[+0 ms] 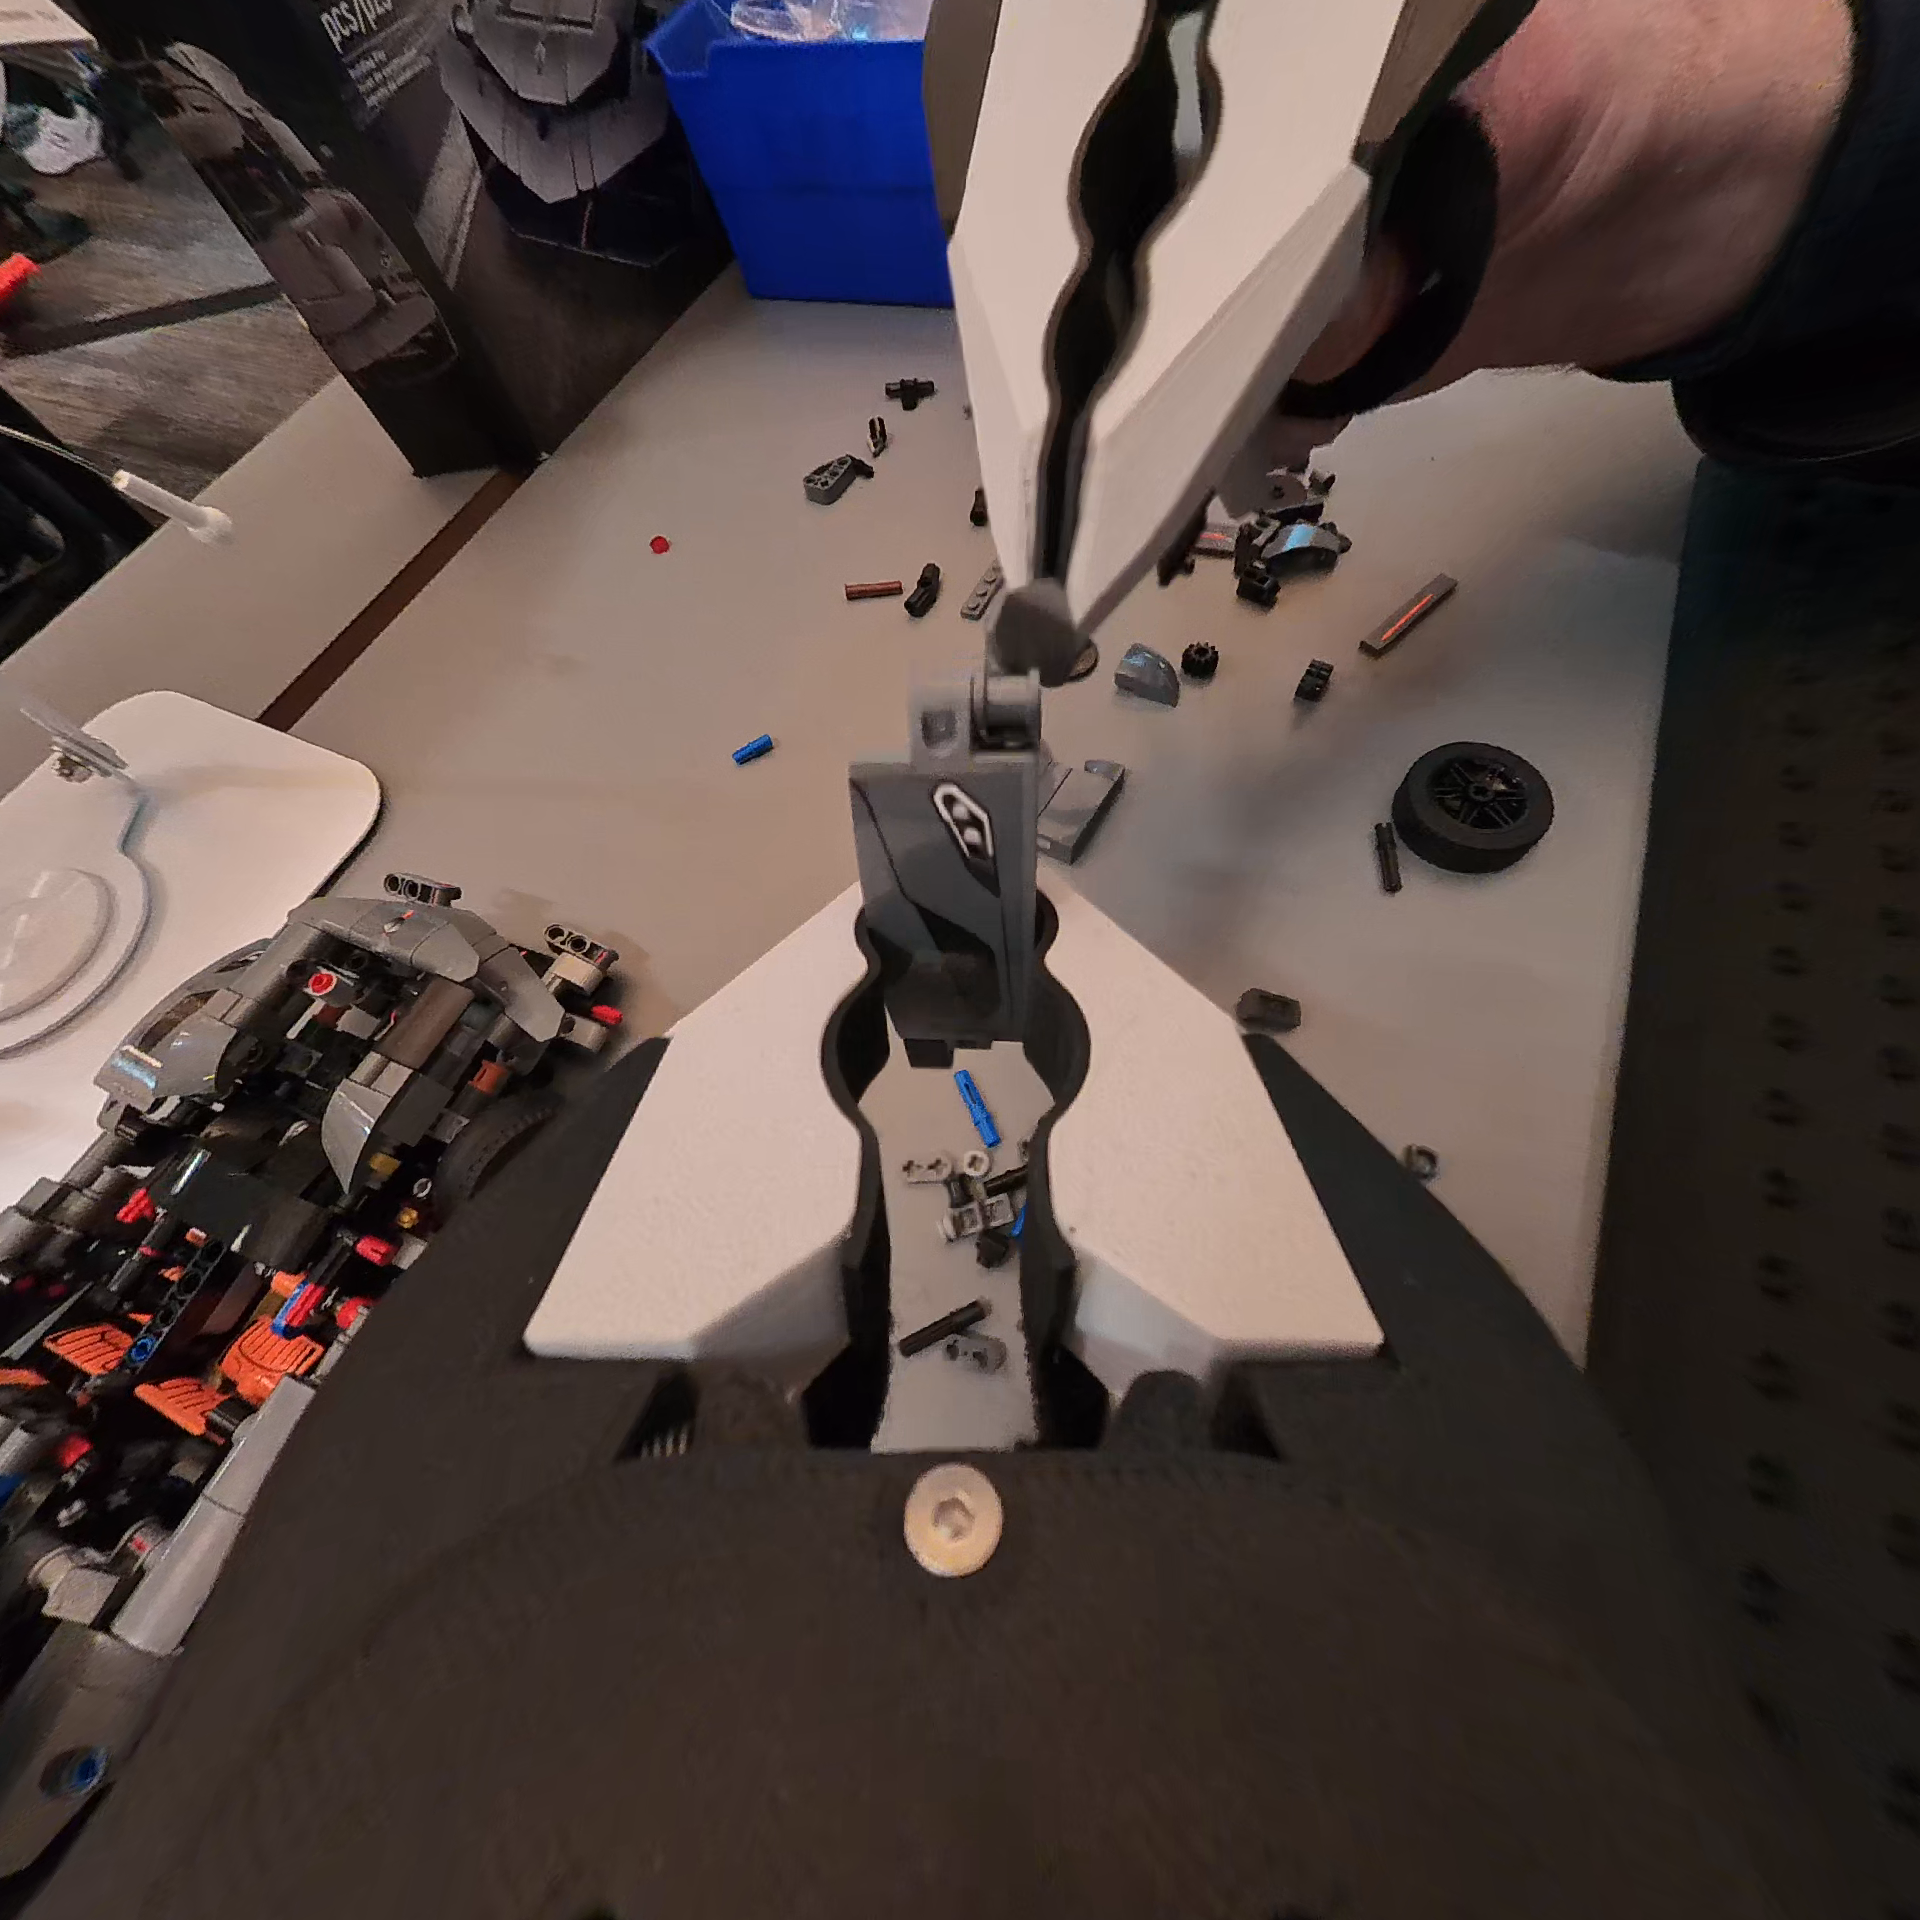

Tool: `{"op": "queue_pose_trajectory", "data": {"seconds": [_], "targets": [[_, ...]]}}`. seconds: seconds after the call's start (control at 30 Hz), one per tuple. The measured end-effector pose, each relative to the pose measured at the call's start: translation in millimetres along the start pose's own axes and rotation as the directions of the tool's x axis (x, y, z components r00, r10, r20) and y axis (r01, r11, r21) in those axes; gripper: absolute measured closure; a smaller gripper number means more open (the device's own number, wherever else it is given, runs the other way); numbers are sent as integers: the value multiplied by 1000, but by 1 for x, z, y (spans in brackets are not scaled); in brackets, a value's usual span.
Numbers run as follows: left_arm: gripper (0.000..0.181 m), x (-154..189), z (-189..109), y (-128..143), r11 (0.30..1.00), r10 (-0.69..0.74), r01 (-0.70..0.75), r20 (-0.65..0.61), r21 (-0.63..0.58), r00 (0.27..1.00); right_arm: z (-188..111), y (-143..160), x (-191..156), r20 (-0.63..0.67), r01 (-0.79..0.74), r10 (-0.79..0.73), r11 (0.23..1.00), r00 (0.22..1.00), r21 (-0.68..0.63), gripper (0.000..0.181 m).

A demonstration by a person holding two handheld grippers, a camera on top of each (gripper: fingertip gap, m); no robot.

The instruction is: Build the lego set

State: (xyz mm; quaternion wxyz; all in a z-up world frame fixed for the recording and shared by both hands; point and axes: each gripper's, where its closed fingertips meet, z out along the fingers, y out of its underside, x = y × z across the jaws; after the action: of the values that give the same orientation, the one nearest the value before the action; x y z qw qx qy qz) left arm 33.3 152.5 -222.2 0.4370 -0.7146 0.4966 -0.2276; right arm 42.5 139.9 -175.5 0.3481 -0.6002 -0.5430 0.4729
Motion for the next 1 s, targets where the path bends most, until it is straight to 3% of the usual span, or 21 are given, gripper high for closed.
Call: {"op": "queue_pose_trajectory", "data": {"seconds": [0.23, 0.27, 0.4, 0.5, 0.6, 0.73, 1.0], "targets": [[164, -2, 1, 1, 1000, -3, 3, 15, 2, 1000, -2, -3, 5, -23, -12, 12, 1000, 1000, 26, 181], [163, -2, 0, -1, 1000, -23, 23, 1, 15, 1000, -2, -4, 6, -21, -30, 30, 999, 999, 33, 173], [163, 9, -2, -11, 983, -145, 158, -135, 92, 980, 1, -1, 8, 9, -108, 108, 993, 994, 37, 156], [163, 13, -5, -20, 957, -209, 247, -231, 150, 950, 9, 6, 3, 9, -80, 80, 997, 997, -4, 157], [163, 21, -5, -24, 955, -193, 244, -275, 168, 942, 14, 3, -1, 9, -53, 52, 998, 999, 15, 163], [163, 22, -2, -21, 971, -133, 175, -238, 165, 962, 13, 3, -6, 31, -38, 37, 999, 999, 16, 180], [163, 11, -2, -17, 990, -3, 16, -90, 137, 996, 6, -5, -6, 7, 11, -11, 999, 1000, 41, 181]]}}
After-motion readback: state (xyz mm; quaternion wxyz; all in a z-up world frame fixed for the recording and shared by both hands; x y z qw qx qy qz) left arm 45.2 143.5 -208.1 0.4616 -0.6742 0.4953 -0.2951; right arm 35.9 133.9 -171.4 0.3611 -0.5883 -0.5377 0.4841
